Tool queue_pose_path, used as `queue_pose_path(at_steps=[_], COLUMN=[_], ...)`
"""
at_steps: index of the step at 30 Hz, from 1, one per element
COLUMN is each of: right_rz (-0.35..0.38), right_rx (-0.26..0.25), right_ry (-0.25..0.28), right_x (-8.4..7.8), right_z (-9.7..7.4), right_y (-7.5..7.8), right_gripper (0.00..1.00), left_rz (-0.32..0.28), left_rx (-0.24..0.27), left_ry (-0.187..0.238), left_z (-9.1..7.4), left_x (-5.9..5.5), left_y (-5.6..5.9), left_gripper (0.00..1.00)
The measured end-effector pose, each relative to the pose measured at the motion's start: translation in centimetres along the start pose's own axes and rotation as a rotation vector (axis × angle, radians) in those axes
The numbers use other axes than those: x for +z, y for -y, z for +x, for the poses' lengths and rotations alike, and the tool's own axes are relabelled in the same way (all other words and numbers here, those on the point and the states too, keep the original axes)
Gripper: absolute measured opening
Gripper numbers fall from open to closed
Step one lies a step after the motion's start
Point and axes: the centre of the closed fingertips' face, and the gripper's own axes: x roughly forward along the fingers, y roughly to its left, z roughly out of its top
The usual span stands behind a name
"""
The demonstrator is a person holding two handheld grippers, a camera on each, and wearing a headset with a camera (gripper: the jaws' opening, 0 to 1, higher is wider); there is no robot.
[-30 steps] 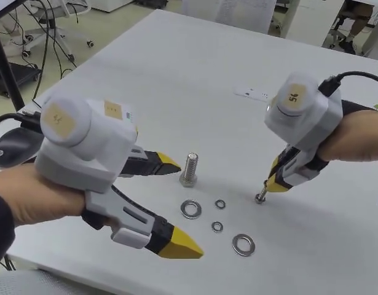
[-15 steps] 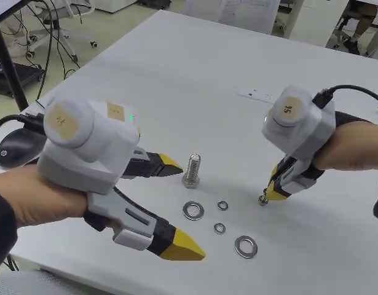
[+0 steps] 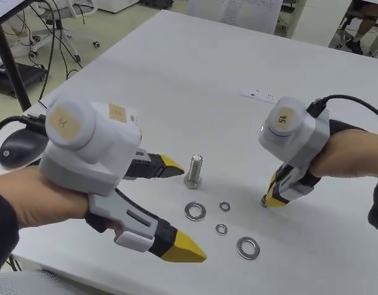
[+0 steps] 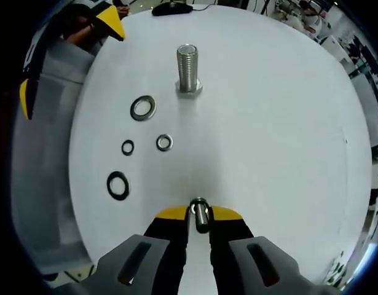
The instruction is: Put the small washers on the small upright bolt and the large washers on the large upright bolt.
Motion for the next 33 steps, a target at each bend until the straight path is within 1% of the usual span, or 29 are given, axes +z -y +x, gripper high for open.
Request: queue_pose_path(at_steps=[15, 33], right_rz=[-0.010, -0.006], right_rx=[-0.004, -0.023], right_ry=[-0.005, 0.011], right_x=[-0.22, -0.20], right_z=[0.45, -0.40], right_y=[0.51, 0.47], right_gripper=[0.16, 0.20], left_rz=[0.000, 0.003], left_rx=[0.002, 0.000], left_ry=[-0.002, -0.001], left_z=[0.15, 0.04], left_x=[0.01, 0.06], left_y=[-0.18, -0.01], left_gripper=[0.82, 0.82])
